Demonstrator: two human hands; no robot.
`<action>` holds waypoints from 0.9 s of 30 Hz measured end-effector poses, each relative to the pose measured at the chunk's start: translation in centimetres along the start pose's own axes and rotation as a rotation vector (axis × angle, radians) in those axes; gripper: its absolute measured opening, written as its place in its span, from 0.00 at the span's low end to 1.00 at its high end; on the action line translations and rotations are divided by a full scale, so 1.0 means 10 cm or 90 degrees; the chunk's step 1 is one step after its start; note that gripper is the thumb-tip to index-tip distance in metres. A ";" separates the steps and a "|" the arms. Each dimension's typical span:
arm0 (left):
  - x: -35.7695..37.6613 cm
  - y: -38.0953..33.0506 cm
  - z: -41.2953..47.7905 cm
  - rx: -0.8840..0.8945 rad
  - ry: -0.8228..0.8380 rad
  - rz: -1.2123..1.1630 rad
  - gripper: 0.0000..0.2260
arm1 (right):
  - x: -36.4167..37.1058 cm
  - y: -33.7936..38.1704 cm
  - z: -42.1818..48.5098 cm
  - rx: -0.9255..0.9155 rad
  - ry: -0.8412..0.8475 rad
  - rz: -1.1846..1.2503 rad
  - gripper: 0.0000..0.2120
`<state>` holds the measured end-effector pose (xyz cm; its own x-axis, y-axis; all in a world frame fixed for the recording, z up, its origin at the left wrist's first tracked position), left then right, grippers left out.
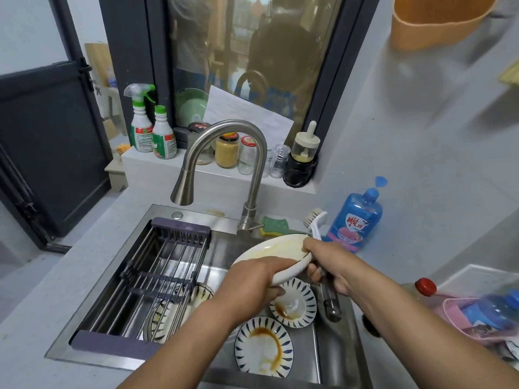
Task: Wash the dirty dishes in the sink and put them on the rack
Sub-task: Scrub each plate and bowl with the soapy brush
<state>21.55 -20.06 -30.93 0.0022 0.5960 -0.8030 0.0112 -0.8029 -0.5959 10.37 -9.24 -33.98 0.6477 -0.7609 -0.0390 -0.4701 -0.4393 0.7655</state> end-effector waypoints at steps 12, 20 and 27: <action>-0.01 0.79 -0.06 -0.223 -0.134 -0.545 0.23 | 0.39 0.73 -0.90 -0.335 0.048 -0.937 0.19; -0.01 0.70 -0.09 -0.173 -0.136 -0.573 0.22 | 0.07 0.91 -0.80 -0.239 -0.066 -1.068 0.19; 0.06 0.69 -0.03 -0.159 -0.115 -0.595 0.23 | 0.52 0.71 -0.86 -0.323 -0.001 -1.175 0.21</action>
<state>21.91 -25.23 -35.54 -0.2677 0.9634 -0.0109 0.1419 0.0282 -0.9895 15.51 -12.19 -23.21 0.0643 0.4201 -0.9052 0.8958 -0.4240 -0.1331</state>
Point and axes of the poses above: each hand's wrist, its own z-axis towards the middle knuckle, its own x-axis out of the palm, y = z × x, the point moved 10 cm from there along z, towards the middle knuckle, and after that the axes turned 13 degrees about y, right-handed, at the moved point
